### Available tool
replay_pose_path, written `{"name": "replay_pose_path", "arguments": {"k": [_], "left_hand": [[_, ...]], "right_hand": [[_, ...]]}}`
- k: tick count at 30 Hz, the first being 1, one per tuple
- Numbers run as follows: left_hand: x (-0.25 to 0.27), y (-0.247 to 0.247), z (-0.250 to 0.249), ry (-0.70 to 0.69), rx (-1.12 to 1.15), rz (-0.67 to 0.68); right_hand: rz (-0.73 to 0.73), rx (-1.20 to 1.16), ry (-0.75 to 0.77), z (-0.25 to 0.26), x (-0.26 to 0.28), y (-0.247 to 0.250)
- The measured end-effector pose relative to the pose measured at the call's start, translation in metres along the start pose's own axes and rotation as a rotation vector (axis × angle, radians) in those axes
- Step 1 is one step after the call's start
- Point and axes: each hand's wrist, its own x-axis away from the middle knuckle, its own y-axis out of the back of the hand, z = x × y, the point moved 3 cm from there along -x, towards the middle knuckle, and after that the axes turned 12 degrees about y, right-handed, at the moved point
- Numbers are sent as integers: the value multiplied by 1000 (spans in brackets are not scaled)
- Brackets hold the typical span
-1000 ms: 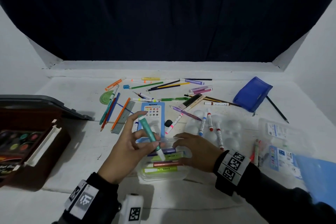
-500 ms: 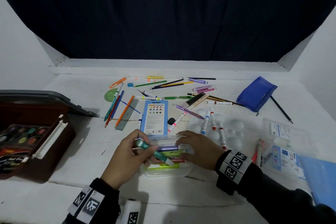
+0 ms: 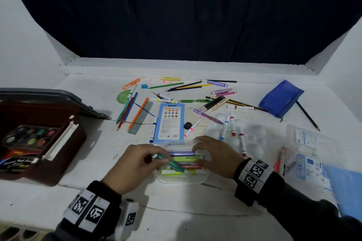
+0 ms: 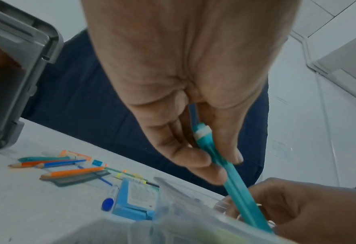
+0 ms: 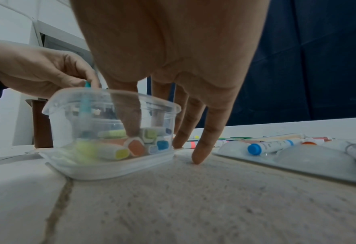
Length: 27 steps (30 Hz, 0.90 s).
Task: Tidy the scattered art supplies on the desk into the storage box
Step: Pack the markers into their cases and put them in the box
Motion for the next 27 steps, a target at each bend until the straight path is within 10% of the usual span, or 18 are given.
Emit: {"name": "replay_pose_path", "arguments": {"k": [9, 27], "left_hand": [[-15, -13, 9, 62, -54, -61], [-27, -32, 4, -257, -568, -107]], "right_hand": [[17, -40, 2, 1, -1, 4], [67, -22, 21, 7, -1, 13]]}}
